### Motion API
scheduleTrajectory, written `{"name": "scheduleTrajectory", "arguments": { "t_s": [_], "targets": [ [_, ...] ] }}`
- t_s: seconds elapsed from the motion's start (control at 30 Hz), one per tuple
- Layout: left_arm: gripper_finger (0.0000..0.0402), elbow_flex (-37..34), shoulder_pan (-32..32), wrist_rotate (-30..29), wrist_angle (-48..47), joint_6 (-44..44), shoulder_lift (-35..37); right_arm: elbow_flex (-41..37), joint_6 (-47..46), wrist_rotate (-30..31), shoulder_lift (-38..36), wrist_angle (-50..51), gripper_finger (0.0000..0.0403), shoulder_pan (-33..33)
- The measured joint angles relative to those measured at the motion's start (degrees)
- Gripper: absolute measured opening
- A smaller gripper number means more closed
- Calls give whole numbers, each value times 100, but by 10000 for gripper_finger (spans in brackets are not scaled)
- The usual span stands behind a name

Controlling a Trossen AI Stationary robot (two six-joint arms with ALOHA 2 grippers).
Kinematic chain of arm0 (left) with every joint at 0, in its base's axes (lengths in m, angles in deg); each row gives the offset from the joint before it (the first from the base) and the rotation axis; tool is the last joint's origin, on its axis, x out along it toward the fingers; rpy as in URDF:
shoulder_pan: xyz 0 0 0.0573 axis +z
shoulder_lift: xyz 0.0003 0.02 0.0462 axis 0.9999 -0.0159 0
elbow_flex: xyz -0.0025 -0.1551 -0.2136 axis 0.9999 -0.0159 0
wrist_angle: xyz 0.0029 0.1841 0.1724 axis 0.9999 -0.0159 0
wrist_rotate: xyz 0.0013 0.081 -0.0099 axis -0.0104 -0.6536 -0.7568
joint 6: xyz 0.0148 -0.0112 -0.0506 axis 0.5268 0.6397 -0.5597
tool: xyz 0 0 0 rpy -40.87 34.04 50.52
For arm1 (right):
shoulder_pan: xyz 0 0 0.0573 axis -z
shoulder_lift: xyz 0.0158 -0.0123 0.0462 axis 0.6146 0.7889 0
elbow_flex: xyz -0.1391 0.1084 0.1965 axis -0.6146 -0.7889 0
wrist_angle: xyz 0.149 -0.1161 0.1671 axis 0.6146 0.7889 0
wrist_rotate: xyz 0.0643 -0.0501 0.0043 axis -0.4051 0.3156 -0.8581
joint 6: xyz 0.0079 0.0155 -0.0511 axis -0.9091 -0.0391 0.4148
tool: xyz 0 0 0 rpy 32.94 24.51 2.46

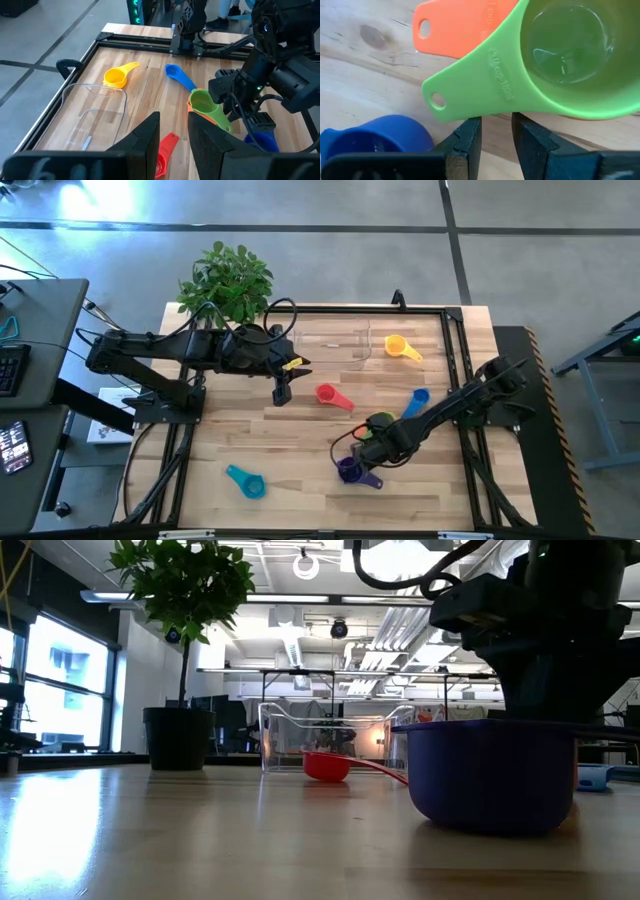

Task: Nest measuring cups in basket
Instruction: Stack the green measuring cup on top of the orange measuring cup

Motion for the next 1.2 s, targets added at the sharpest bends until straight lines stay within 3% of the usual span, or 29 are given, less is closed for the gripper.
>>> {"name": "scheduleTrajectory", "arguments": {
  "t_s": [0.3,0.6,0.77,1.0,1.2],
  "targets": [
    [90,-2,0,0,0,11,0,0,454,-113,-379,75,99,-94],
    [90,-2,0,0,0,-9,0,0,1603,-48,-971,271,99,65],
    [90,-2,0,1,0,-10,0,0,2545,-155,-1140,672,99,273],
    [90,-2,0,0,0,-69,0,0,4707,-612,-1141,984,99,610],
    [90,-2,0,0,2,-120,0,0,6006,-829,-1141,1113,99,765]
  ]
}}
